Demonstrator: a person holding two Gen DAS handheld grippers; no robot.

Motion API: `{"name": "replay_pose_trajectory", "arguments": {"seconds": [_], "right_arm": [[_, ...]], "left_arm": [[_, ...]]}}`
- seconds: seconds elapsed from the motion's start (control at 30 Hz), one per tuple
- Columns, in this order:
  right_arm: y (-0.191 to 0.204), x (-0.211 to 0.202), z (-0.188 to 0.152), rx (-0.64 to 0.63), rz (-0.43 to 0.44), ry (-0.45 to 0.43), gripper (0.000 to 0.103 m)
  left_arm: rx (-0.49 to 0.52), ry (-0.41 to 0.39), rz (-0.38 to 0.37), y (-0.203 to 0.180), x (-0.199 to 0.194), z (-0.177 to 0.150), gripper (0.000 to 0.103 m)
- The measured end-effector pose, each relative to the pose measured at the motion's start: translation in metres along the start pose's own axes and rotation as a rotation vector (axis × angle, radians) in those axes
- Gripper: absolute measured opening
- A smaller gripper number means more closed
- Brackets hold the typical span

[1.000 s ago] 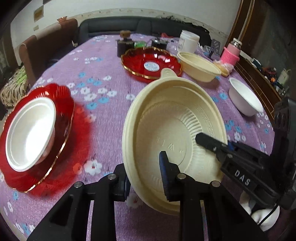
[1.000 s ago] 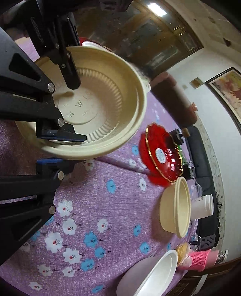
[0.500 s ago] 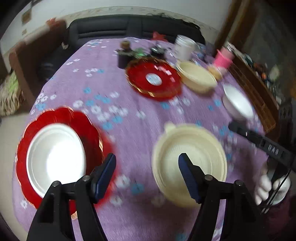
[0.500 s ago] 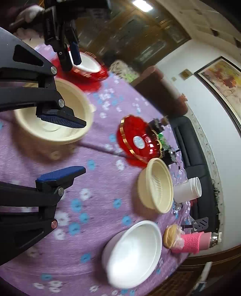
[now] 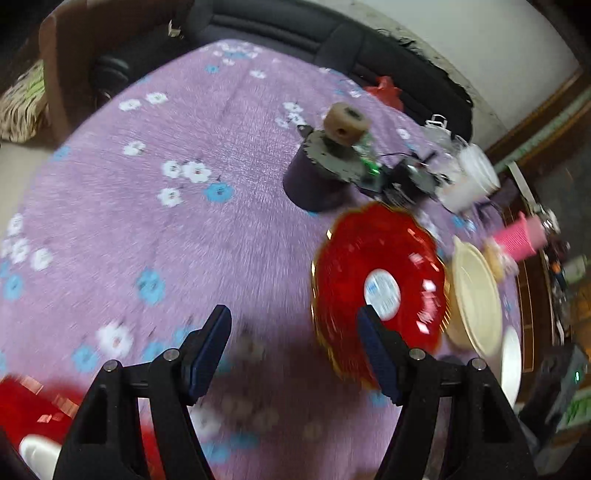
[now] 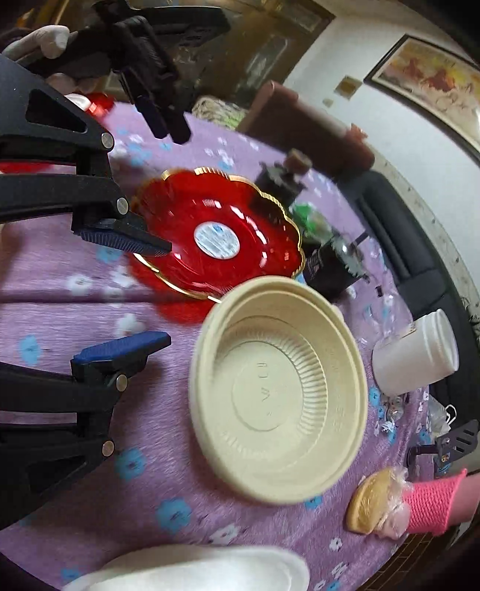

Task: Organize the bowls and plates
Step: 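Grasp the small red plate with the white sticker using the right tool, then lower the small red plate onto the large red plate, release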

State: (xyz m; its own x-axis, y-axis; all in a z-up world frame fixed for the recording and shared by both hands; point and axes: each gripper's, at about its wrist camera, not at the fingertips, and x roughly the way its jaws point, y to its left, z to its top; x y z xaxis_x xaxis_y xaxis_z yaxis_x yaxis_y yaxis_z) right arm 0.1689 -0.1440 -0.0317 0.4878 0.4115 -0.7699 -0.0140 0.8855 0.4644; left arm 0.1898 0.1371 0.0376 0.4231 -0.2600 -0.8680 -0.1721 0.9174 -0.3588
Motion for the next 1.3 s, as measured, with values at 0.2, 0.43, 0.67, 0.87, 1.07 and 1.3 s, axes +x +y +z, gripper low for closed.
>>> {"name": "replay_pose_trajectory", "arguments": {"seconds": [0.2,0.43,0.67,0.87,1.07,1.3], "right_arm": [[-0.005,0.023,0.013,-0.005,-0.022,0.012,0.046],[0.010,0.021,0.011,-0.093,-0.008,0.002,0.013],[0.043,-0.024,-0.004,-0.209,0.014,-0.066,0.013],[0.084,-0.060,-0.037,-0.265,0.076,-0.086,0.013],[0.140,-0.071,-0.098,-0.355,0.169,-0.038,0.013],[0.190,-0.042,-0.157,-0.447,0.191,0.060,0.013]], "left_arm": [[0.063,0.037,0.013,-0.021,0.038,0.014,0.072],[0.204,0.090,0.050,-0.048,0.043,0.005,0.039],[0.157,0.036,0.051,-0.032,-0.003,-0.010,0.036],[0.173,-0.057,0.069,-0.010,-0.082,-0.046,0.036],[0.159,-0.116,0.154,0.044,-0.143,-0.111,0.036],[0.076,-0.109,0.244,0.117,-0.170,-0.161,0.036]]}}
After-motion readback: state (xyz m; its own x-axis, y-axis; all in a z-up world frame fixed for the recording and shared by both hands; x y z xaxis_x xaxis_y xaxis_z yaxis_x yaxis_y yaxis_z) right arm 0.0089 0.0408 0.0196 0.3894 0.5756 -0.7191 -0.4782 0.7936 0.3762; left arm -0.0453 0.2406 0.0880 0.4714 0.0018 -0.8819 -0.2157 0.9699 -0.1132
